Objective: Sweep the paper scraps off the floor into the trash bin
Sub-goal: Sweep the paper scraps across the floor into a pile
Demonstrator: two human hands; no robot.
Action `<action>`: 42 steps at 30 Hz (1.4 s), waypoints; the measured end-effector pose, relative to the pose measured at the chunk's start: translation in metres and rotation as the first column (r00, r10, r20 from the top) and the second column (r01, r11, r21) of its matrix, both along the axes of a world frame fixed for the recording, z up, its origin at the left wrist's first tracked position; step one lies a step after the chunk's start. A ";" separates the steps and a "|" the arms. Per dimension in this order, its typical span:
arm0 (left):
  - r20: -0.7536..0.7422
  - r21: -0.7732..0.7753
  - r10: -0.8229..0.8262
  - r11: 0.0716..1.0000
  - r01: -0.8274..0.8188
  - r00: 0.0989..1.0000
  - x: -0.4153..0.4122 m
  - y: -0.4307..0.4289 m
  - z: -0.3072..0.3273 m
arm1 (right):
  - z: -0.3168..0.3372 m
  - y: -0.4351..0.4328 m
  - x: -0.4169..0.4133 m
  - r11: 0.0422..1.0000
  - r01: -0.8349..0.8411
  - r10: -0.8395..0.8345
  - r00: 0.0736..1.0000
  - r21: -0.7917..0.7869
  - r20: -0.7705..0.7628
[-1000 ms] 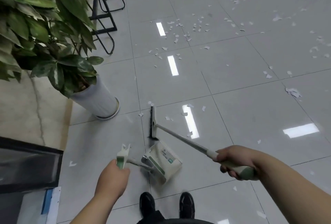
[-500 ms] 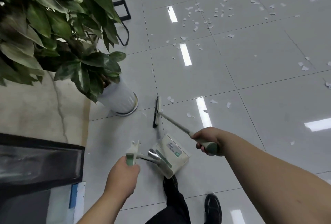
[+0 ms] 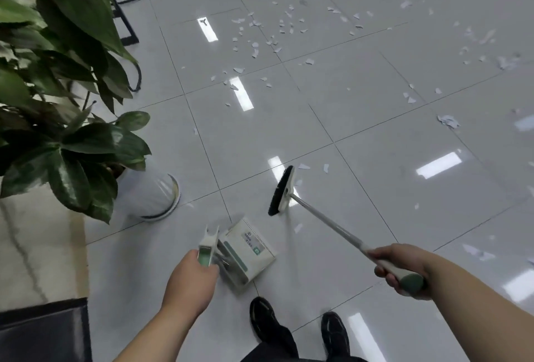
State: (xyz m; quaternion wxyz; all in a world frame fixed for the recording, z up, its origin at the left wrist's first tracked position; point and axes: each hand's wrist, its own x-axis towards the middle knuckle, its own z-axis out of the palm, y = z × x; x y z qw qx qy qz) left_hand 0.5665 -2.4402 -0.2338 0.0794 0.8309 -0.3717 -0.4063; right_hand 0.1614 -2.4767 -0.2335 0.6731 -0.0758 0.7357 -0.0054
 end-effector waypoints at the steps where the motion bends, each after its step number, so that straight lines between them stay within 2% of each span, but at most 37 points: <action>1: -0.013 -0.006 -0.015 1.000 0.015 1.000 -0.001 -0.005 0.000 | 0.006 0.006 -0.010 1.000 0.025 -0.025 0.999 -0.001 -0.022; 7: -0.025 -0.032 -0.160 0.987 0.159 0.987 -0.013 -0.024 0.001 | 0.027 0.036 -0.055 0.993 0.114 -0.117 0.983 -0.035 -0.144; 12: 0.014 -0.029 -0.214 0.976 0.214 0.977 -0.014 -0.026 0.002 | 0.038 0.049 -0.075 0.987 0.137 -0.150 0.976 -0.089 -0.156; 18: 0.038 -0.009 -0.120 0.993 0.120 0.992 -0.012 -0.010 0.013 | 0.044 0.044 -0.060 0.992 0.071 -0.074 0.997 -0.104 -0.029; 23: 0.054 0.006 -0.027 1.000 0.026 0.998 -0.016 0.028 0.022 | 0.023 0.030 -0.036 0.996 -0.048 0.053 0.996 -0.075 0.068; 29: 0.101 -0.002 0.127 0.992 -0.128 0.987 -0.045 0.094 0.026 | -0.009 0.037 -0.047 0.976 -0.216 0.215 0.964 -0.013 0.155; 36: 0.212 -0.033 0.163 0.987 -0.160 0.964 -0.118 0.157 0.036 | -0.022 0.082 -0.130 0.958 -0.285 0.278 0.947 0.022 0.160; 42: 0.229 -0.079 0.108 0.993 -0.092 0.967 -0.180 0.155 0.047 | -0.019 0.121 -0.234 0.977 -0.213 0.212 0.974 0.006 0.079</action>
